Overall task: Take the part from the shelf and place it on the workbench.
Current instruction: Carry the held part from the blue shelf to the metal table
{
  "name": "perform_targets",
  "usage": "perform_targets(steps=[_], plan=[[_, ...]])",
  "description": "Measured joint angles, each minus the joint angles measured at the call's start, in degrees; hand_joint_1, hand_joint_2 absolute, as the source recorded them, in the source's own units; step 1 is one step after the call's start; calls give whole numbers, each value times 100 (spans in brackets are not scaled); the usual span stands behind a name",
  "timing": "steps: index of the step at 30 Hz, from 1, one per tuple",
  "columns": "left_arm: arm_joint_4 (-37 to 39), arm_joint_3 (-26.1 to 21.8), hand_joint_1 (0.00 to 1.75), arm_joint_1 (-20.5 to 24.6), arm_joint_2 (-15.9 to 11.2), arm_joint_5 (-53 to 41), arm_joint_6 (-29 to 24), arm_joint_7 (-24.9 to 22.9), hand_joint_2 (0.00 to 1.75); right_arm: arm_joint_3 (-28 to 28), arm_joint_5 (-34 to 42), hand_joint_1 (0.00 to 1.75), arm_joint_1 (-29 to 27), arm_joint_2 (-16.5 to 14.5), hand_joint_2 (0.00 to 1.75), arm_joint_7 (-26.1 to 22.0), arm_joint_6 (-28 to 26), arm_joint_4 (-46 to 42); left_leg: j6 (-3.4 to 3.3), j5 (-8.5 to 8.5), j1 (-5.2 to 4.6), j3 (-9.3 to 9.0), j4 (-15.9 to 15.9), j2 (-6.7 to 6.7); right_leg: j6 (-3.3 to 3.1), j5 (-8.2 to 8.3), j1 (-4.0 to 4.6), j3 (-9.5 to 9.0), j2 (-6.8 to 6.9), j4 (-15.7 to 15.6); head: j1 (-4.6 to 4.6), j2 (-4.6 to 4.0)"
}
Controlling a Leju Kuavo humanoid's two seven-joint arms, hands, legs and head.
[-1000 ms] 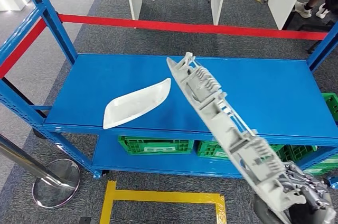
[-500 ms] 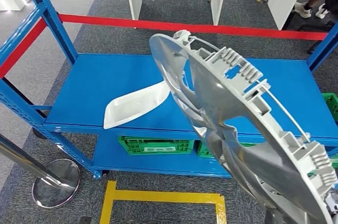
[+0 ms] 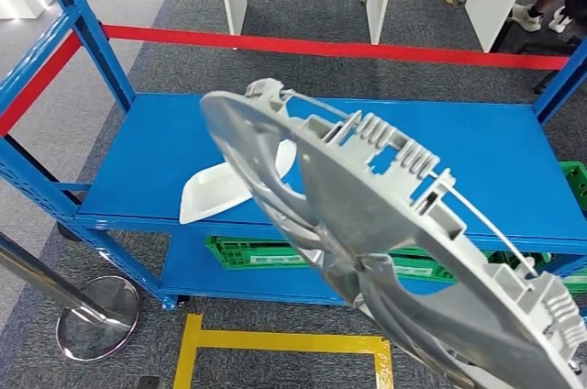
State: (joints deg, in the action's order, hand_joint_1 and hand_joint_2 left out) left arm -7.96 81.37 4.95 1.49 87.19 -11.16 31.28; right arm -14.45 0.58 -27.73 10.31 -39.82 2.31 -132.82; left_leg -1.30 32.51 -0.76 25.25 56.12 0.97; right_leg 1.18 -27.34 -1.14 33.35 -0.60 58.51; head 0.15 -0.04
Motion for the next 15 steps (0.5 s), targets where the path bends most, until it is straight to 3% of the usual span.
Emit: perform_targets(steps=[7, 11, 13, 15], plan=[[1, 9, 0, -1, 3, -36, -33, 13, 175, 101, -7, 175, -123, -167, 175, 0, 64, 2, -35, 15, -26, 12, 39, 0, 41, 21, -26, -2, -2, -4, 0, 0], [2, 38, 0, -5, 5, -49, 1, 11, 175, 121, -118, 175, -221, -179, 175, 2, 28, -7, -137, -66, -15, -7, -44, -14, 114, 16, -46, 34, -3, 2, 4, 0], [4, 44, 0, -10, 9, -26, 11, -14, 175, 123, -191, 175, -238, -180, 175, 1, 8, -17, -192, -127, 23, -39, -125, -37, 126, -191, -37, 238, 9, 373, 30, -1], [6, 44, 0, -27, 9, 7, 34, -47, 175, 107, -265, 175, -238, -179, 175, -1, -54, -17, -203, -126, 22, -43, -131, -56, 137, -483, -32, 622, 17, 1128, 45, -1]])
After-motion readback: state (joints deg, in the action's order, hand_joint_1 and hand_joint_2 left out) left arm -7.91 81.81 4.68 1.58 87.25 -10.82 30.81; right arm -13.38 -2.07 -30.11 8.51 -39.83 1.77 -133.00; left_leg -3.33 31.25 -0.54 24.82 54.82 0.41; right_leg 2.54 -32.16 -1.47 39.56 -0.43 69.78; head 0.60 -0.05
